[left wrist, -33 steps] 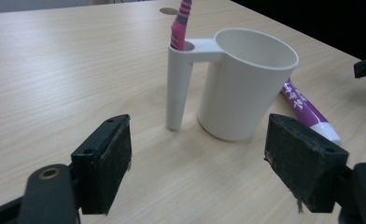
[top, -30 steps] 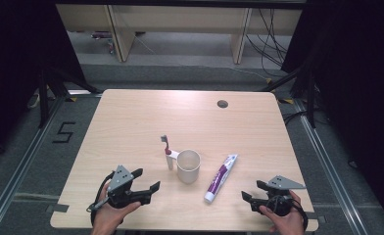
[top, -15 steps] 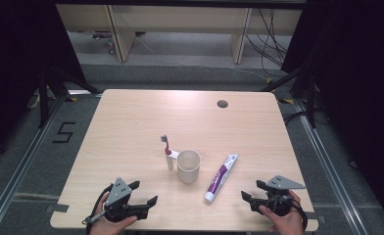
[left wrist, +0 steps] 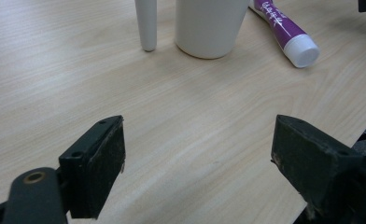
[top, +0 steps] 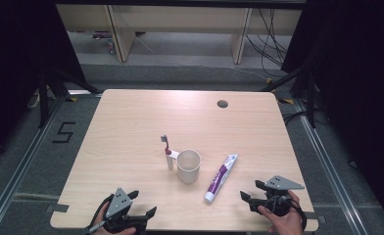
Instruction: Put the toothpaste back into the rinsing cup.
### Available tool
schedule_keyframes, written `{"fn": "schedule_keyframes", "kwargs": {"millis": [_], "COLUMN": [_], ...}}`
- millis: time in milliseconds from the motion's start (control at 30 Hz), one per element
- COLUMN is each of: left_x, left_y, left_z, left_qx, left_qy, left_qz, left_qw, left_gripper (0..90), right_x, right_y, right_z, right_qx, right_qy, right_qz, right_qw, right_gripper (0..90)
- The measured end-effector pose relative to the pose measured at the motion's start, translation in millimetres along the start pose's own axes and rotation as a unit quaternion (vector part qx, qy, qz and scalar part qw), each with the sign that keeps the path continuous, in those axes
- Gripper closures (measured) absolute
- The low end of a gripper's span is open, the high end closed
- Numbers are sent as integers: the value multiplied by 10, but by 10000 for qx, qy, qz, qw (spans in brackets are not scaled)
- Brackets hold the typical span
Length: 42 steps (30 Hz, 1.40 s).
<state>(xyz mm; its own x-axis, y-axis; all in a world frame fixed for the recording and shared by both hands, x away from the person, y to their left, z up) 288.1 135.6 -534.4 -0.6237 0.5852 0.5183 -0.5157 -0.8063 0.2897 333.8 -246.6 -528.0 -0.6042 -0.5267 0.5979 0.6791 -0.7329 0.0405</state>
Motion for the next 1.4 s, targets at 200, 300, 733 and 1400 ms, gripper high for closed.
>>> {"fn": "schedule_keyframes", "kwargs": {"millis": [200,300,733,1400], "left_x": [-45,-56,-57,-78], "left_y": [32,40,-10,-11], "left_z": [-53,-44,-78,-93], "left_qx": [-57,-124,-205,-141], "left_qy": [-52,-4,-135,-174], "left_qz": [-88,-84,18,9], "left_qw": [9999,9999,9997,9997], "left_gripper": [158,158,159,160], "right_x": [-38,-54,-242,-777], "right_y": [-126,-241,-554,-887], "right_z": [93,135,373,548], "right_qx": [177,54,585,1101], "right_qy": [55,25,39,-392], "right_qz": [164,405,871,1213], "right_qw": [9997,9992,9945,9857], "right_gripper": [334,384,803,894]}}
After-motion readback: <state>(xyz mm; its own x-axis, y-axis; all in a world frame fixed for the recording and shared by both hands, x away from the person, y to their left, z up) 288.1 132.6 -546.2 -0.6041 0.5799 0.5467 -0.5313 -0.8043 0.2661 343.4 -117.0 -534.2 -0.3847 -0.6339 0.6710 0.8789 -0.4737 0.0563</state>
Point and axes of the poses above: each handheld gripper's, and its own axes: x roughly backward along the jaws, z roughly out of its top, y roughly to its right, the point moved 6 cm from there along -x, roughly forward along the jaws, and after that the axes turned 12 degrees about x, right-handed, at the moved point
